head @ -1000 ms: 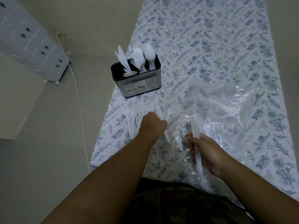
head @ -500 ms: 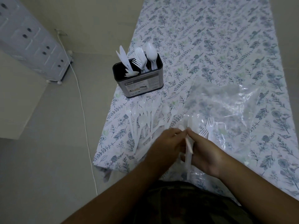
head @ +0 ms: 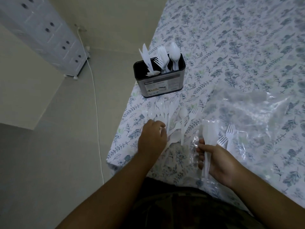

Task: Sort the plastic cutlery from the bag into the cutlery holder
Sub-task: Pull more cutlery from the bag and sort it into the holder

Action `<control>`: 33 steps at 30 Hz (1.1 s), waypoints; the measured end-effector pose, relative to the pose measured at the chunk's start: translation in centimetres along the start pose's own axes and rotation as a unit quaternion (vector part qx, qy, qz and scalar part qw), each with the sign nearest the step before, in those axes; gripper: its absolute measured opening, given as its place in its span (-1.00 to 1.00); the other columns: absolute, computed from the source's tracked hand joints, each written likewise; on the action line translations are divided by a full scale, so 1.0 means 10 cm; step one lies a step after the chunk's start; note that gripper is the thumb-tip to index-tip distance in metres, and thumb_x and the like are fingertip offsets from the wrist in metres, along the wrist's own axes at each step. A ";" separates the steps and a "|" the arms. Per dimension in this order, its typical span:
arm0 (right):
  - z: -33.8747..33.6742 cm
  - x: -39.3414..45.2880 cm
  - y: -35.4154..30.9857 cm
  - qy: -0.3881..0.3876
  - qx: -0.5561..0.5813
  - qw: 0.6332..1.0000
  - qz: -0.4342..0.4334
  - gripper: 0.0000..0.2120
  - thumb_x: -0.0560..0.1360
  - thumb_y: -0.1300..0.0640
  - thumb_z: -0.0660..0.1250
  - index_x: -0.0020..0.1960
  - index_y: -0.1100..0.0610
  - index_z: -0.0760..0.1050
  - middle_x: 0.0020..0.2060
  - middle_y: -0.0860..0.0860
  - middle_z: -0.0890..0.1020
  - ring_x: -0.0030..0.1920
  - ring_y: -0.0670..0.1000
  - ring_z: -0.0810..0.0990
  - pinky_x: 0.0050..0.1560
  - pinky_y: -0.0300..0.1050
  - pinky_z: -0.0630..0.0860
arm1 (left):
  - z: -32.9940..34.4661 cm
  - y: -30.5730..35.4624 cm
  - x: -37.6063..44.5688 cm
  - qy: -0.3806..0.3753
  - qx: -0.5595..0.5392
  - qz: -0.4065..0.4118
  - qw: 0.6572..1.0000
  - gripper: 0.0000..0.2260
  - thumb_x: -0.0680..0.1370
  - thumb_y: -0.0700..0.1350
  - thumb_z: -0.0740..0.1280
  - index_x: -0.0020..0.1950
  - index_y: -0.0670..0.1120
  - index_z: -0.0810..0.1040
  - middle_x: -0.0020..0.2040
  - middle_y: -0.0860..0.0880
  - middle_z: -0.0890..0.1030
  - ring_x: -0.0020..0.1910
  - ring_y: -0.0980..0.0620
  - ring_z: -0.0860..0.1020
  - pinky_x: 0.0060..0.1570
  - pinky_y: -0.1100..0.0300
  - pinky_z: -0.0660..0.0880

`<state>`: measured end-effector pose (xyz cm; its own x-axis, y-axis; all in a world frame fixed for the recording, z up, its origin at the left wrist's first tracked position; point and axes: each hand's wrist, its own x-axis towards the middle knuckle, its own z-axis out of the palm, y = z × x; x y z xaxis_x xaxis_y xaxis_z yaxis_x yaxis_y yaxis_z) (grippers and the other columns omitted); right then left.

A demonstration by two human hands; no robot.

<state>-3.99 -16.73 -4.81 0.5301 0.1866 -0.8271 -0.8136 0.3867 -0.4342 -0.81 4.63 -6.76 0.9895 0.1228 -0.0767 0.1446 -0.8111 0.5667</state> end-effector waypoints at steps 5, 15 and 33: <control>0.03 -0.02 0.02 -0.017 -0.025 0.999 -0.019 -0.92 0.57 0.22 0.36 0.06 0.10 0.56 -0.29 0.05 0.54 -0.37 0.00 0.41 -0.32 -0.09 0.37 | 0.11 0.24 0.37 -0.061 0.099 -0.053 0.992 -0.71 0.58 0.11 0.30 0.14 -0.08 0.56 0.06 -0.03 0.53 0.05 -0.03 0.53 -0.03 0.02 0.55; -0.02 -0.04 -0.03 0.012 -0.004 0.997 -0.081 -0.84 0.61 0.19 0.33 0.18 0.16 0.55 -0.19 0.10 0.61 -0.22 0.08 0.58 -0.18 0.02 0.54 | 0.17 0.54 0.04 -0.039 -0.042 0.043 0.997 -0.87 0.57 -0.04 0.33 -0.08 -0.08 0.56 -0.14 0.04 0.49 -0.21 0.15 0.45 -0.22 0.30 0.38; -0.02 0.13 -0.06 0.039 -0.035 0.994 -0.100 -0.82 0.56 0.26 0.42 0.16 0.24 0.60 -0.22 0.13 0.68 -0.23 0.07 0.64 -0.21 0.00 0.59 | 0.30 0.47 -0.18 -0.144 -0.130 0.038 0.980 -0.92 0.54 -0.18 0.33 -0.03 -0.07 0.61 -0.14 0.04 0.61 -0.27 0.20 0.52 -0.23 0.37 0.46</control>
<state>-2.88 -16.95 -5.68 0.6652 0.0409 -0.7455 -0.7098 0.3444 -0.6145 -1.91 -1.09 -6.41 0.9637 -0.1288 -0.2340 0.1014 -0.6340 0.7667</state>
